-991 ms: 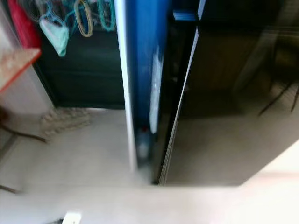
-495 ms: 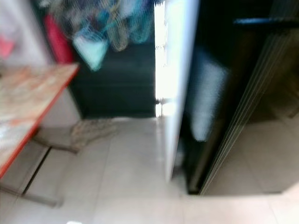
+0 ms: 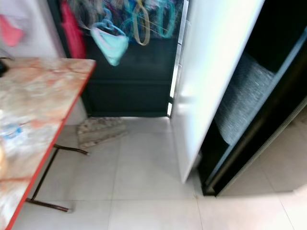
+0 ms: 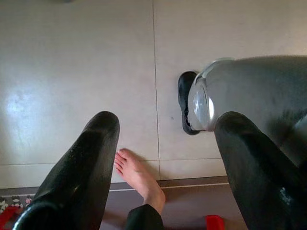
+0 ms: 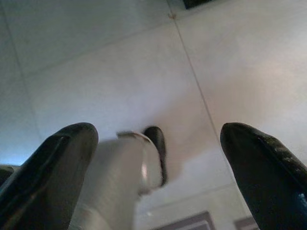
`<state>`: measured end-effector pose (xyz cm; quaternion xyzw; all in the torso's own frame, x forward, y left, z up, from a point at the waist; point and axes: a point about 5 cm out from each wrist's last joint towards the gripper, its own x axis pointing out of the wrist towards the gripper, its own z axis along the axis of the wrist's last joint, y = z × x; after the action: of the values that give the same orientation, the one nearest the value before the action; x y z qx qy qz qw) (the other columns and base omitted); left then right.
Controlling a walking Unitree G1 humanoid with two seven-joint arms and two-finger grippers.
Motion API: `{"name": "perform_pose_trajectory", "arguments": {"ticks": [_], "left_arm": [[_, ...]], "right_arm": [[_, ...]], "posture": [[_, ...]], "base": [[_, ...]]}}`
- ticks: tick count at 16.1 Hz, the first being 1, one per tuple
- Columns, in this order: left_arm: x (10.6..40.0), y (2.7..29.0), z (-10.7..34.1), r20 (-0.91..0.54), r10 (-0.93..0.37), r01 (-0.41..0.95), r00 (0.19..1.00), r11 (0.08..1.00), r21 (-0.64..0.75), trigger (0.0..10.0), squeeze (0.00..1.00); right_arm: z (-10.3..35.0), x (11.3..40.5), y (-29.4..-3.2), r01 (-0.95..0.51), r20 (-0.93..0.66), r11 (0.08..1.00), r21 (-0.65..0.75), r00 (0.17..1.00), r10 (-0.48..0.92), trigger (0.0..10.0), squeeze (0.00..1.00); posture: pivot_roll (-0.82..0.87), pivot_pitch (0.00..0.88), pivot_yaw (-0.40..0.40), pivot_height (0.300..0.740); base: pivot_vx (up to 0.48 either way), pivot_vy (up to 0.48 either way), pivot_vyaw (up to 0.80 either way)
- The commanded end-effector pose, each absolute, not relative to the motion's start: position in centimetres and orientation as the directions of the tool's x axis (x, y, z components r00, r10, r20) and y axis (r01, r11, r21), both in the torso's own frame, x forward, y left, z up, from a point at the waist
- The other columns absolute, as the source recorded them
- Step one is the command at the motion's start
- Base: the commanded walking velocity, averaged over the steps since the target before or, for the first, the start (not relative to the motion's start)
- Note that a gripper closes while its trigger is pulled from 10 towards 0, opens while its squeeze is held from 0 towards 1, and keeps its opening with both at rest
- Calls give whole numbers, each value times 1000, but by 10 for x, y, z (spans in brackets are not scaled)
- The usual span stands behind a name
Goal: Restocking fridge
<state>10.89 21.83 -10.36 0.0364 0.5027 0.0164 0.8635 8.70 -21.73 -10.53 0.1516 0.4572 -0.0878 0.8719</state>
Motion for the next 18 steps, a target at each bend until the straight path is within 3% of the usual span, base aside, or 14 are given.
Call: {"name": "perform_pose_trajectory", "arguments": {"ticks": [1, 16, 18], "left_arm": [[102, 218, -106, -874, 65, -4, 481, 997, 71, 10000, 0], [104, 219, -104, -869, 61, -17, 492, 998, 61, 10000, 0], [104, 219, -104, -868, 58, -18, 494, 998, 57, 10000, 0]], "right_arm": [[-105, 85, -221, 288, -823, 944, 163, 567, -31, 10000, 0], [-104, 87, -221, 268, -827, 951, 157, 561, -22, 10000, 0], [-105, 86, -222, 276, -830, 948, 160, 558, -22, 10000, 0]], "posture": [[79, 65, -37, 740], [69, 92, -47, 740], [66, 91, -47, 740]], "base": [[0, 0, 800], [0, 0, 798], [0, 0, 0]]}}
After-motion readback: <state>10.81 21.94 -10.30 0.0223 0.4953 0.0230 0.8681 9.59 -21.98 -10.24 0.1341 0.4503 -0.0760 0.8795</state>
